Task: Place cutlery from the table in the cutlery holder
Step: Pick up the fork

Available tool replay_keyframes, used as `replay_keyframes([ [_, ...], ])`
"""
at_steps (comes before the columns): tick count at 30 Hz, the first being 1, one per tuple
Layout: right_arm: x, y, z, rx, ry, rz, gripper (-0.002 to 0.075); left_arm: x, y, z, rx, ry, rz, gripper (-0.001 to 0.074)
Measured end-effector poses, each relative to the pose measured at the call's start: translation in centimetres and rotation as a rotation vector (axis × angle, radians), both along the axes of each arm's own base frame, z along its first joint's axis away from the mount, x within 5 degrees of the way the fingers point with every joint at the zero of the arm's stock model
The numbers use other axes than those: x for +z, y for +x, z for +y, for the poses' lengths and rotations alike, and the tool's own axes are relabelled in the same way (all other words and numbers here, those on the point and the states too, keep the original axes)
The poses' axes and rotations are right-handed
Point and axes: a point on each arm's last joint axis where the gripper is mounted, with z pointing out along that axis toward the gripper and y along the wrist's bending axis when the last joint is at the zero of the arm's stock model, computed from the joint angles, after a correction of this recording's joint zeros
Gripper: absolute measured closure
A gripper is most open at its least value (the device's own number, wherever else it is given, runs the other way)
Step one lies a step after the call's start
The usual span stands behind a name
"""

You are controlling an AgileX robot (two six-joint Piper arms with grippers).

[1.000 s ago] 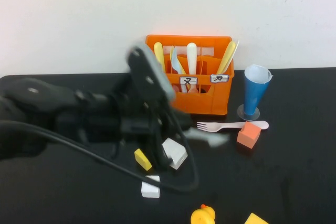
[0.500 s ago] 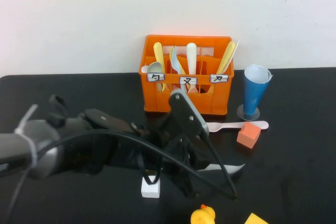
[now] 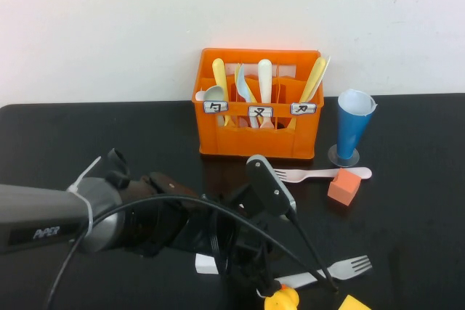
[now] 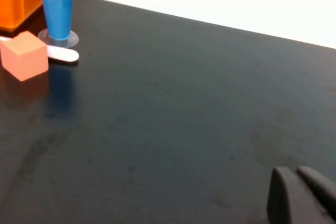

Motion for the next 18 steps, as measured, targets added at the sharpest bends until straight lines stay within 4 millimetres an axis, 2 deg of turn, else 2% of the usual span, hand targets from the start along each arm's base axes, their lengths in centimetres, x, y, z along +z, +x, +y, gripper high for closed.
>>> replay_keyframes([
  [3, 0.0, 0.0, 0.0, 0.0, 0.0, 0.0, 0.0729, 0.1, 0.1, 0.0, 0.016, 0.002, 0.017, 0.0666],
  [7, 0.0, 0.0, 0.0, 0.0, 0.0, 0.0, 0.0729, 1.0, 0.0, -0.7, -0.008, -0.014, 0.114, 0.0469],
  [10, 0.0, 0.0, 0.0, 0.0, 0.0, 0.0, 0.0729, 2.2, 0.1, -1.4, -0.062, 0.032, 0.156, 0.0367],
  [14, 0.0, 0.0, 0.0, 0.0, 0.0, 0.0, 0.0729, 4.0, 0.4, -2.4, -0.162, 0.139, 0.143, 0.0338],
  [18, 0.0, 0.0, 0.0, 0.0, 0.0, 0.0, 0.0729, 4.1, 0.5, -3.9, -0.245, 0.241, 0.129, 0.0336],
])
